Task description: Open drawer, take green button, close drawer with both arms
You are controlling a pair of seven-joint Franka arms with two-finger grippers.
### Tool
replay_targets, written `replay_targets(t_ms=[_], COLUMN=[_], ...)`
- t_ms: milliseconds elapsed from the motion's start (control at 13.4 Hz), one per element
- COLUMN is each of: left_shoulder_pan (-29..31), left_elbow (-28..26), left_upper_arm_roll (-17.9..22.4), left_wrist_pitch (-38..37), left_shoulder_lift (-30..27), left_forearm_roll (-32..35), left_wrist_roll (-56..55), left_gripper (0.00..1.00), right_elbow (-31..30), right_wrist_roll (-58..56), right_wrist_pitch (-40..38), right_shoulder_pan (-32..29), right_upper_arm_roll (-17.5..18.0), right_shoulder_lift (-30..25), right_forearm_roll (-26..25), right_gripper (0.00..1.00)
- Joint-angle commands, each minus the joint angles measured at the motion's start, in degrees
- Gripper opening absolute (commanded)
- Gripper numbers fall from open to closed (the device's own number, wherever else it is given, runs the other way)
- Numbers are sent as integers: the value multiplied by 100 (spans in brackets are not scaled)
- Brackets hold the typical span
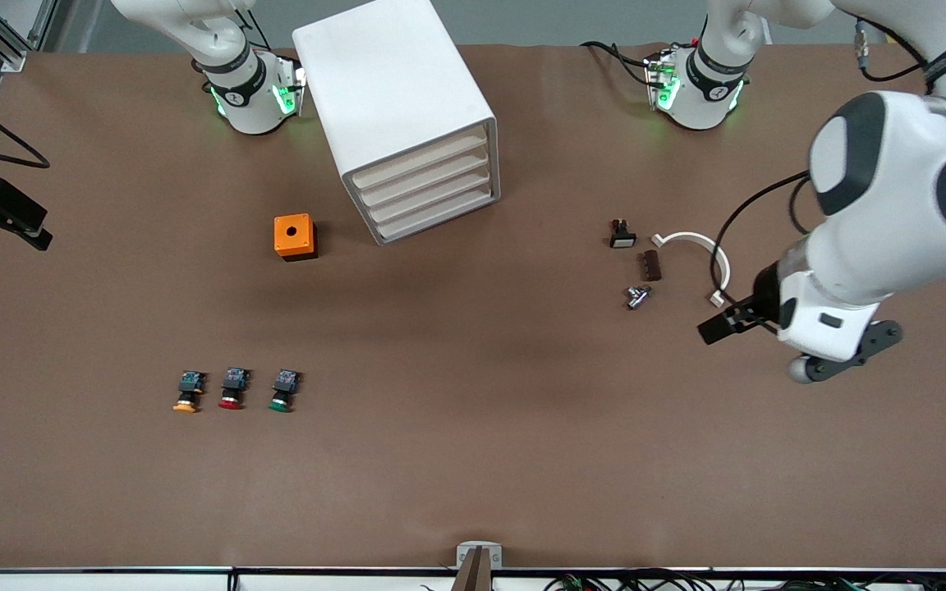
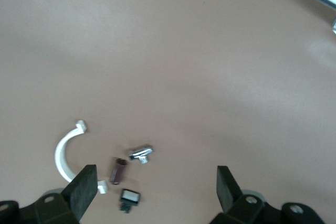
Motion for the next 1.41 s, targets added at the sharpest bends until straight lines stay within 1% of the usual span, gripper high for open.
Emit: replay_targets(t_ms=[0,149,298,447,819,968,1340], left_shoulder_pan=[102,93,154,426,787,875,876], left_elbow=[-105,-114,-131,-123,-123,-140,-219], left_upper_arm_roll=[-20,-20,-11,-20,-20,-29,-29], left_wrist_pitch=[-251,-304,-523,-664,-682,-717,-779], left_shoulder_lift=[-230,-371,-589,-722,-924,-1021,-1232], left_forearm_roll=[358,806,966,975,1107,1098,1098], left_wrist_roll=[336,494,748,1012,1839,1848,1840], left_gripper=[100,100,100,100,100,100,100], right_elbow=[-109,-127,-328,-425,-530,-531,-531], right_wrist_roll=[84,84,32,-21,-180,-180,-180], right_wrist_pitch=[-18,9,236,395,422,439,413], right_shoulder_pan=[-110,-128,-233,-312,-558,-576,-585], right_upper_arm_roll=[64,64,73,64,73,73,64], right_shoulder_lift=[-73,-55,-55,-29,-29,-29,-46], right_forearm_roll=[6,68,85,85,94,94,94], right_gripper=[100,100,100,100,100,100,100])
